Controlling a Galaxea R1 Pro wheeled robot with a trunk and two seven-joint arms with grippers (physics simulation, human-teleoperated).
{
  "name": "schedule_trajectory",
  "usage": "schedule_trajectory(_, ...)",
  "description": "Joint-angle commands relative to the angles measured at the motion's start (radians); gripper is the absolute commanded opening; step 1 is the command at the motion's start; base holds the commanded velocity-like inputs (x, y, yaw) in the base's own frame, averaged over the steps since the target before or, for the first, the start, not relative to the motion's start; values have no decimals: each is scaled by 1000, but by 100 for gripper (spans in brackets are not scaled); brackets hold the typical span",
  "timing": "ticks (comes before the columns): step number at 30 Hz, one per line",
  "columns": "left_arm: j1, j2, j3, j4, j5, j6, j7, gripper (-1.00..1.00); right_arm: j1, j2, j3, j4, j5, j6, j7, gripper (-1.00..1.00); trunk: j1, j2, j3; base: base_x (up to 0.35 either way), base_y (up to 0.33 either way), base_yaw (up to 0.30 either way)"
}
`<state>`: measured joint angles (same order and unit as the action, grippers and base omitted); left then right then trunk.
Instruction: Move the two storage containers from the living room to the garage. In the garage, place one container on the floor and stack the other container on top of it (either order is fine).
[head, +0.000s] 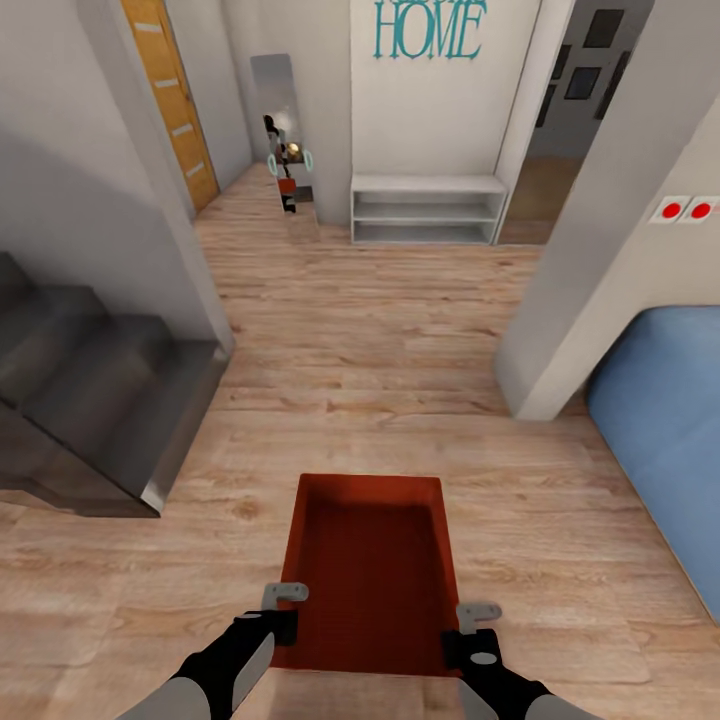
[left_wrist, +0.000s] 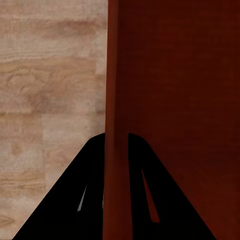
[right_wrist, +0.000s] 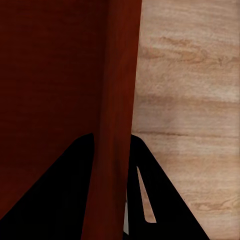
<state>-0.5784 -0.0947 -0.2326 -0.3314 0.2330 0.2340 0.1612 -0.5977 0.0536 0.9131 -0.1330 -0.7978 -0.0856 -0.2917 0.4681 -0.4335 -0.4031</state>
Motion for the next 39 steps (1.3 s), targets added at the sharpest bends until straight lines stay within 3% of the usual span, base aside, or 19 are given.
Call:
schedule_trajectory(1, 0, 2, -34, -6, 17, 4, 3, -100, 0, -9, 1, 3, -31, 12, -5, -100, 1, -2, -1, 321, 110, 0)
schedule_trajectory(39, -1, 7, -33, -6, 20, 3, 3, -100, -1, -13, 1, 3, -31, 19, 0, -100, 1, -2, -1, 321, 106, 0)
